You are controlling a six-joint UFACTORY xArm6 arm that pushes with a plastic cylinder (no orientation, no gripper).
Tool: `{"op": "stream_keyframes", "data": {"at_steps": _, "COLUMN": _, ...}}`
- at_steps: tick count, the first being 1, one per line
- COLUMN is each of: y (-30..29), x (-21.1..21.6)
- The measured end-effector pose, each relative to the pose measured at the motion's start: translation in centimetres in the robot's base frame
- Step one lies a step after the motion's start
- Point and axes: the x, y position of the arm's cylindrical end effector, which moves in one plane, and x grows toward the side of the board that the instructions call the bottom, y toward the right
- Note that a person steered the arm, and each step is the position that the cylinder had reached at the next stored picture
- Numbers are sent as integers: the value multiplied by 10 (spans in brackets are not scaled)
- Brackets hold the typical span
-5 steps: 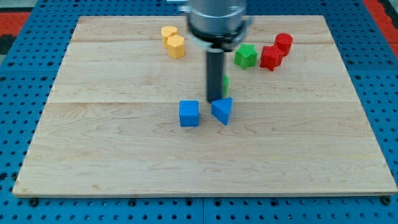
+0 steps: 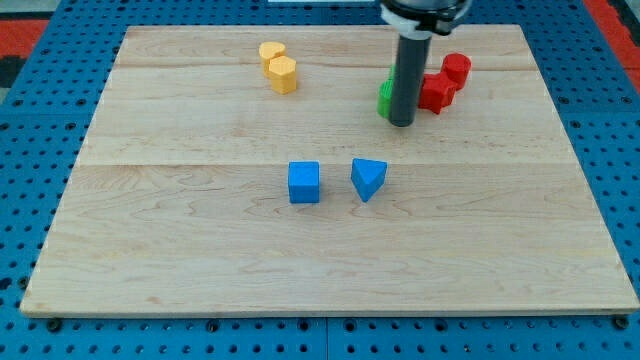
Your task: Slide the blue triangle a bit left
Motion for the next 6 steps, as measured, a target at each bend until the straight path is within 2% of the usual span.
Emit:
{"op": "stream_keyframes", "data": {"at_steps": 1, "y": 58, "x": 61}}
{"op": "stream_keyframes", "data": {"at_steps": 2, "y": 18, "x": 94}}
{"op": "stream_keyframes", "data": {"at_steps": 4, "y": -87, "x": 94}}
{"op": "stream_keyframes", "data": {"at_steps": 5, "y": -61, "x": 97}}
{"op": "stream_keyframes", "data": {"at_steps": 6, "y": -7, "x": 123}}
